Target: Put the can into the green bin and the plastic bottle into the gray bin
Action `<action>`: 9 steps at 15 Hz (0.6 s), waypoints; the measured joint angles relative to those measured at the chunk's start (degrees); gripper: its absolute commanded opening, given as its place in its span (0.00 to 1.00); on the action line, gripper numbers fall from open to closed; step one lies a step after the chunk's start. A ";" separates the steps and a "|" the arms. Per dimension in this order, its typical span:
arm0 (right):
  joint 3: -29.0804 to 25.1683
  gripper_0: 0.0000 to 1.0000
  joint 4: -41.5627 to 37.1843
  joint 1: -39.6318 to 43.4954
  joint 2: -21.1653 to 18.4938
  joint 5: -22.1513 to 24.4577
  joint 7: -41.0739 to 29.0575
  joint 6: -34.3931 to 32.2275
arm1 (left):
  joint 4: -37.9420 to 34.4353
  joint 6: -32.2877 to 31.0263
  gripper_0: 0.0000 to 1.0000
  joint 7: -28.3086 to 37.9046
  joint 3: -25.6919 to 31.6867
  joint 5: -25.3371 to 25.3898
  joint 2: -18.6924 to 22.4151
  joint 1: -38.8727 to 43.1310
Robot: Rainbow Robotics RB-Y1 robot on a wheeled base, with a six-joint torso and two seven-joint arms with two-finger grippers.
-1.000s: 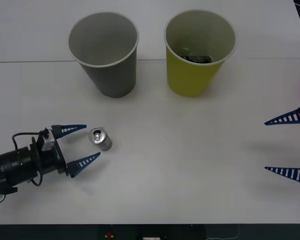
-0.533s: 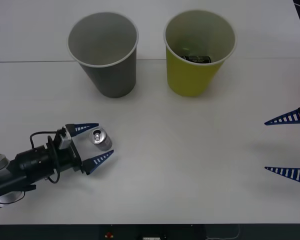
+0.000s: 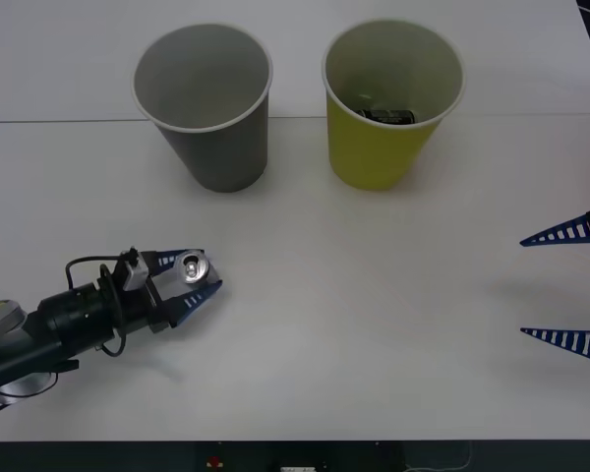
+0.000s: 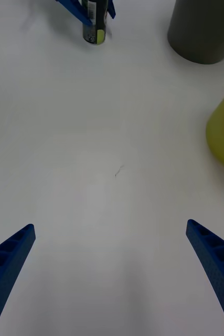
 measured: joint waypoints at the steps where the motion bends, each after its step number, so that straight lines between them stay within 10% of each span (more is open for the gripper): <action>1: 0.00 1.00 0.00 0.00 0.00 0.00 0.00 0.00 | 0.00 0.00 0.00 -0.04 -0.04 -0.04 0.04 0.00; 9: 0.00 1.00 0.00 0.00 0.00 0.00 0.00 0.00 | -0.91 -1.53 0.00 0.86 0.08 -0.75 0.63 0.00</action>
